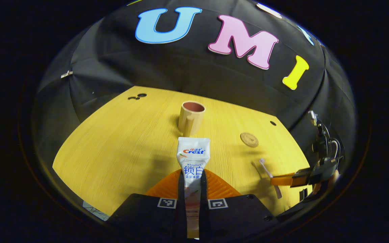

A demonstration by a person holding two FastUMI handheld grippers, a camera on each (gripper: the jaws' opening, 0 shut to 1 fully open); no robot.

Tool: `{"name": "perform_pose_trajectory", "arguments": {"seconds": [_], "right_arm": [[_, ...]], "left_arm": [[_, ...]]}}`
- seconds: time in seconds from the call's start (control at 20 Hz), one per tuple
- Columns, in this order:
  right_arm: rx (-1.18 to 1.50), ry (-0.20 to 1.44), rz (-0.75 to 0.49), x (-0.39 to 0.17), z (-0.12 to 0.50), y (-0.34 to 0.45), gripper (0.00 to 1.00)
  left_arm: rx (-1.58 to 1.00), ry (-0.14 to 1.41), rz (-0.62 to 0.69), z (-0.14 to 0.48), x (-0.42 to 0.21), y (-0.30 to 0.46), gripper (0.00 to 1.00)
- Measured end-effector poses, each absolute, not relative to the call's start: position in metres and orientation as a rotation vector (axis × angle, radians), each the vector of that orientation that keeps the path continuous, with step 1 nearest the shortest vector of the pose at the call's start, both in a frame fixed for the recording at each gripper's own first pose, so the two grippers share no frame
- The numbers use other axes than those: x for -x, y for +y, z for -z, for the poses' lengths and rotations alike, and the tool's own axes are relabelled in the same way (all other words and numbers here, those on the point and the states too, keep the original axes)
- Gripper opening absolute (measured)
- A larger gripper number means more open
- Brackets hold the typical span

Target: Put the toothbrush and toothpaste on the desktop into the cup, then pick up the cup and place it on the coaster on the desktop.

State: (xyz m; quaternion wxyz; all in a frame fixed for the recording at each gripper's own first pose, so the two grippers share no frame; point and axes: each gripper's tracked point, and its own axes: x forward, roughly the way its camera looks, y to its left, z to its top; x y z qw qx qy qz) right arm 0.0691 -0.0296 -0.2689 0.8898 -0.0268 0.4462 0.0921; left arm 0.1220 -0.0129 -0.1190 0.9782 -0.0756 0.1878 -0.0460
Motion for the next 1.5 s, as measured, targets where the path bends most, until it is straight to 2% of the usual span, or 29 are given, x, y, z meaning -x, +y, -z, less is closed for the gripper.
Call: {"name": "perform_pose_trajectory", "arguments": {"seconds": [0.4, 0.75, 0.95, 1.0, 1.05, 1.3, 1.5], "right_arm": [[-0.035, 0.941, -0.122, -0.071, 0.261, -0.057, 0.05], [-0.055, 0.953, -0.131, -0.07, 0.249, -0.064, 0.05], [-0.07, 0.955, -0.135, -0.071, 0.242, -0.066, 0.05], [-0.08, 0.96, -0.139, -0.072, 0.243, -0.065, 0.05], [-0.087, 0.964, -0.139, -0.073, 0.243, -0.066, 0.05], [-0.079, 0.979, -0.14, -0.077, 0.245, -0.071, 0.05], [-0.077, 0.985, -0.149, -0.078, 0.247, -0.07, 0.05]], "left_arm": [[0.159, 0.226, 0.152, 0.036, -0.206, -0.033, 0.19], [0.173, 0.079, 0.162, -0.019, -0.297, -0.032, 0.19], [0.205, 0.003, 0.159, -0.027, -0.344, -0.027, 0.19], [0.228, -0.015, 0.155, -0.025, -0.353, -0.024, 0.24], [0.258, -0.032, 0.148, -0.024, -0.361, -0.022, 0.19], [0.361, -0.107, 0.074, -0.015, -0.394, -0.001, 0.19], [0.381, -0.084, 0.034, 0.011, -0.409, 0.005, 0.19]]}}
